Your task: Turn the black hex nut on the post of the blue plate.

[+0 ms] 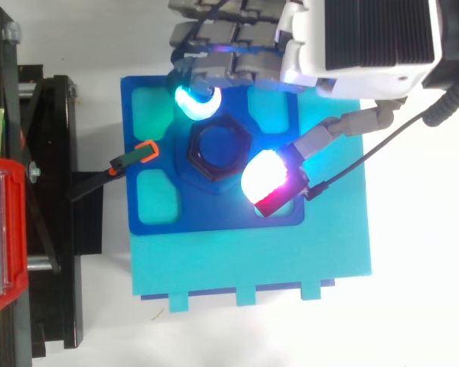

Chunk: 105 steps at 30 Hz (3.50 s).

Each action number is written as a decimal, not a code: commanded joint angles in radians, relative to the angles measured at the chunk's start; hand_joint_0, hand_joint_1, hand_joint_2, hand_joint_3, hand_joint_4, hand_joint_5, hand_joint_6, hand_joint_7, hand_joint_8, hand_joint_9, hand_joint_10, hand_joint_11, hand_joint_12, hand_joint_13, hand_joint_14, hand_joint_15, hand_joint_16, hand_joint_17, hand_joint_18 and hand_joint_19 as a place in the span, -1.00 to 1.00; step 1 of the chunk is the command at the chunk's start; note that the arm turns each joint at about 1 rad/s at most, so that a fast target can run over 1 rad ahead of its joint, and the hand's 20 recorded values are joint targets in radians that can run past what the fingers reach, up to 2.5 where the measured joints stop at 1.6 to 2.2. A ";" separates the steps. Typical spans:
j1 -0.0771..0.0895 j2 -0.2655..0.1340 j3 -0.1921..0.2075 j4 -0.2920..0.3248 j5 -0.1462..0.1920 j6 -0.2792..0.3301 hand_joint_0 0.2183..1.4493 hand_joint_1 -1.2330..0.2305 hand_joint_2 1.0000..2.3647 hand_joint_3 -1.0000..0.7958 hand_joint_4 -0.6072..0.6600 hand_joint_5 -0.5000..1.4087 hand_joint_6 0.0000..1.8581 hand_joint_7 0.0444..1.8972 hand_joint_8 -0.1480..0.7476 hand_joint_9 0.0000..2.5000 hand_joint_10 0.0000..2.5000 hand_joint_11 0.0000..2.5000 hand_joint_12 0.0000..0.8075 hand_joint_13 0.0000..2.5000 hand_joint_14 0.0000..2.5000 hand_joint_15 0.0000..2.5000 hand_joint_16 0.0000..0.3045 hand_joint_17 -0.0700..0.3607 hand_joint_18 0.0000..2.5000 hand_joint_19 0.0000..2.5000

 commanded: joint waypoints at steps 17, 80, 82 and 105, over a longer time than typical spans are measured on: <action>-0.001 0.004 0.051 -0.052 -0.011 -0.039 -0.78 0.22 -1.00 -0.44 0.43 -0.68 -0.46 -0.06 -0.11 -0.72 -0.99 -0.84 -0.04 -0.80 -1.00 -0.95 -0.61 -0.06 -0.81 -0.84; 0.026 -0.030 0.089 -0.033 -0.017 -0.037 -0.53 -0.30 -1.00 -0.44 0.26 -0.72 -0.46 -0.11 -0.28 -0.77 -0.99 -0.83 -0.25 -0.85 -1.00 -0.95 -0.71 -0.22 -0.88 -0.85; 0.026 -0.030 0.089 -0.033 -0.017 -0.037 -0.53 -0.31 -1.00 -0.44 0.27 -0.72 -0.46 -0.10 -0.28 -0.77 -1.00 -0.83 -0.24 -0.85 -1.00 -0.95 -0.71 -0.22 -0.88 -0.85; 0.015 -0.028 0.089 -0.058 -0.017 -0.039 -0.53 -0.29 -1.00 -0.44 0.34 -0.69 -0.46 -0.01 -0.28 -0.76 -0.99 -0.82 -0.25 -0.85 -1.00 -0.96 -0.72 -0.23 -0.87 -0.84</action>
